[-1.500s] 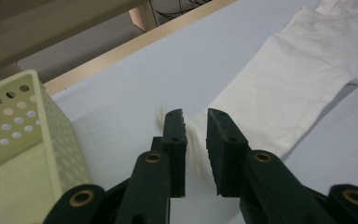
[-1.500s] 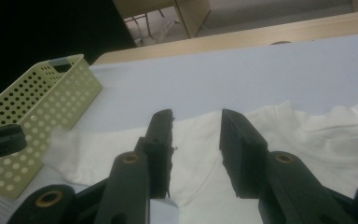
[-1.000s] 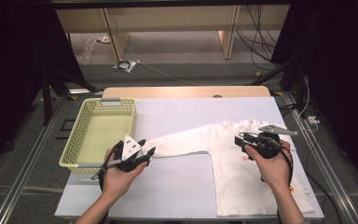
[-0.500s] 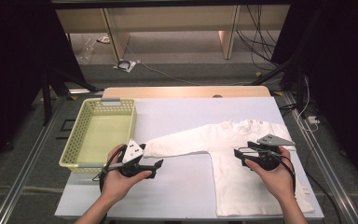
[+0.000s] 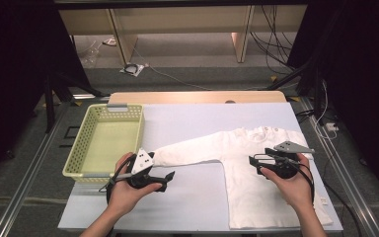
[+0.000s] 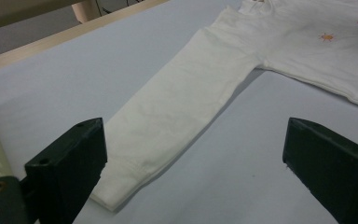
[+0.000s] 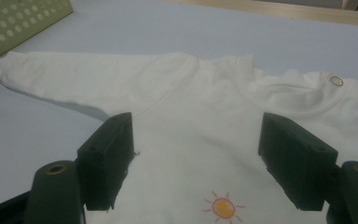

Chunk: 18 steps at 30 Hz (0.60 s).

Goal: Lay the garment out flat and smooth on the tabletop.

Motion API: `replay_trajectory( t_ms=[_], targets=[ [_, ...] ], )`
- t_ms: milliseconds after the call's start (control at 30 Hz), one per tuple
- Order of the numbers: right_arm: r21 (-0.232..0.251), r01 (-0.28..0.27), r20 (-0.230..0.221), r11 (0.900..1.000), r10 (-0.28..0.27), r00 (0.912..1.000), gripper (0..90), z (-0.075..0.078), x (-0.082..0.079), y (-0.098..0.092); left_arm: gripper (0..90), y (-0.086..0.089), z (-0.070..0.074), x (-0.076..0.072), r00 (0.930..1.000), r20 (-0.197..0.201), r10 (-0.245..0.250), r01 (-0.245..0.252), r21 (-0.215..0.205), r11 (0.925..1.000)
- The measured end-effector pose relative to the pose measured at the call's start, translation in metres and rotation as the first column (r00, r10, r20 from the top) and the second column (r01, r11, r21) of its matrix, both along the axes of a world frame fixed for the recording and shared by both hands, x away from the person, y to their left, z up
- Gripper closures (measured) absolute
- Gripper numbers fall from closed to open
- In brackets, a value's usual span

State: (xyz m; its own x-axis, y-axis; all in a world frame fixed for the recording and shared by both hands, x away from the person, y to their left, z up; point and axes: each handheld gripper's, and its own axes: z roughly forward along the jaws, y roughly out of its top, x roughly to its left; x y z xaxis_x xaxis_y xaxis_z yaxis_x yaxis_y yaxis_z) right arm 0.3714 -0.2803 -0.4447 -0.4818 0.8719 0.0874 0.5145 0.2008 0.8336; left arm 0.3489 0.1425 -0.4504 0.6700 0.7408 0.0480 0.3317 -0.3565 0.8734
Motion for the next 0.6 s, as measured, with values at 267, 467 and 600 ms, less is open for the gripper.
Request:
replay_trajectory(
  t_ms=[267, 467, 600],
  targets=[
    [0.002, 0.000, 0.006, 1.000, 0.000, 1.0000, 27.7, 0.0018, -0.0009, -0.0014, 7.3, -0.0007, 0.0014, -0.0008, 1.0000, 0.006, -0.001, 0.001, -0.004, 1.0000],
    [0.004, 0.004, 0.004, 1.000, -0.004, 1.0000, 27.8, 0.0020, -0.0010, -0.0017, 7.6, -0.0005, 0.0015, -0.0009, 1.0000, 0.008, 0.001, -0.001, -0.005, 1.0000],
    [0.001, -0.001, 0.007, 1.000, 0.001, 1.0000, 27.8, 0.0016, -0.0012, -0.0015, 7.7, -0.0006, 0.0016, -0.0010, 1.0000, 0.009, 0.001, -0.001, -0.004, 1.0000]
  ],
)
